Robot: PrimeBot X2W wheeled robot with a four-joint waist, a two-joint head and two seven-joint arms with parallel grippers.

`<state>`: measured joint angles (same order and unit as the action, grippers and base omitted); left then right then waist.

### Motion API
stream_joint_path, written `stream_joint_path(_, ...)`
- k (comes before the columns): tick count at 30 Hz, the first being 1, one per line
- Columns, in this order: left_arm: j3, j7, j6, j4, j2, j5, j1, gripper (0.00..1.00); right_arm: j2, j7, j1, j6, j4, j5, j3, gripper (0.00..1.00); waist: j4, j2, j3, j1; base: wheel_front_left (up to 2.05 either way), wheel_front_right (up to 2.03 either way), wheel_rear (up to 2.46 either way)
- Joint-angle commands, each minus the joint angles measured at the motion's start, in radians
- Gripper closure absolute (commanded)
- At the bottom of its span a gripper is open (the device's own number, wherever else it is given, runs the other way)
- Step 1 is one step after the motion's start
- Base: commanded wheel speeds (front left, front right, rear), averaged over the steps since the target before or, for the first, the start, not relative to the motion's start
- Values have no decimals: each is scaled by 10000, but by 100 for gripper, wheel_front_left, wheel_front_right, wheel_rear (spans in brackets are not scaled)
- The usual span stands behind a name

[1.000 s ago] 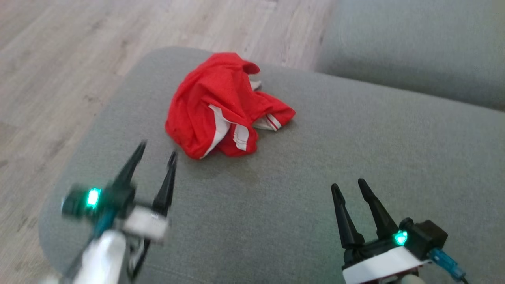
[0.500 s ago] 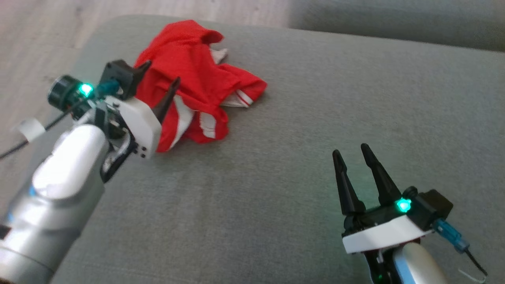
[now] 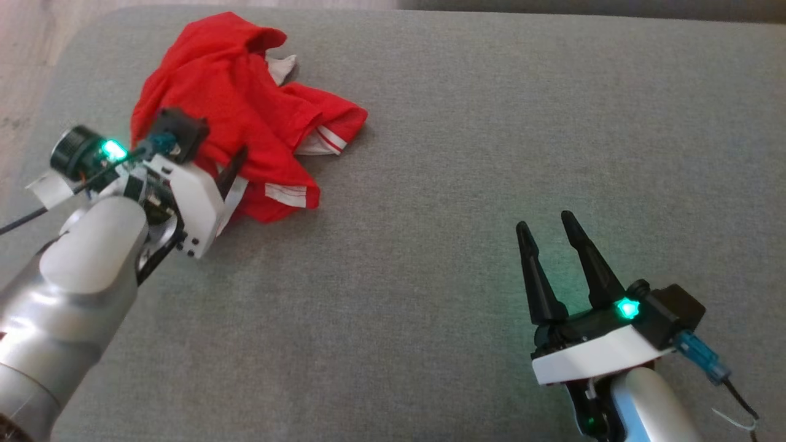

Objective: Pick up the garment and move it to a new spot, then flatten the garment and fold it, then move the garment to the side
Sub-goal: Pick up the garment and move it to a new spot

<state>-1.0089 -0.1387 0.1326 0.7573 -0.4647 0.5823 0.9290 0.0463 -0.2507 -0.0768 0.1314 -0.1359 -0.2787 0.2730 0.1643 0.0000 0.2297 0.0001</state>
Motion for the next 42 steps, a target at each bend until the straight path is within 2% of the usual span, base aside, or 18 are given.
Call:
stream_joint_path(1, 187, 112, -20, -37, -321, 140, 588, 18, 39, -111, -421, -7, 331, 89, 208, 0, -46, 0, 23, -1, 0, 0, 0)
stream_joint_path(2, -58, 109, -20, -29, -314, 227, 600, 69, 39, -111, -425, -7, 325, 91, 203, 0, -67, 0, 25, -1, 0, 0, 0)
stream_joint_path(3, -255, 119, -20, -27, -336, 349, 634, 100, 39, -111, -425, -7, 323, 93, 190, 0, -78, 0, 24, -1, 0, 0, 0)
stream_joint_path(9, -615, 893, -20, 151, -443, 863, 1055, 100, 39, -111, -351, -7, 270, 84, 111, 0, -1, 0, -140, -1, 0, 0, 0)
stream_joint_path(15, 43, 2529, -174, 318, -255, 1204, 1427, 100, 39, -111, -191, -7, 212, -18, 120, 0, 189, 0, -602, -1, 0, 0, 0)
stream_joint_path(17, 100, 2779, -245, 277, -259, 1168, 1483, 100, 39, -111, -158, -7, 201, -37, 128, 0, 207, 0, -705, -1, 0, 0, 0)
stream_joint_path(21, 371, 3402, -463, -193, -295, 1215, 1563, 100, 39, -111, 16, -7, 158, -173, 107, 0, 244, 0, -1112, -1, 0, 0, 0)
stream_joint_path(27, 387, 3441, -845, -1697, -396, 1159, 1427, 100, 39, -111, 223, -7, 159, -305, 108, 0, 94, 0, -1491, -1, 0, 0, 0)
stream_joint_path(34, 149, 2872, -1302, -3468, -398, 1002, 1353, 100, 39, -111, 171, -7, 234, -375, 214, 0, -732, 0, -1528, -1, 0, 0, 0)
stream_joint_path(42, -241, 2311, -1510, -4458, -183, 678, 1593, 100, 39, -111, -61, -7, 303, -531, 442, 0, -2562, 0, -1244, -1, 0, 0, 0)
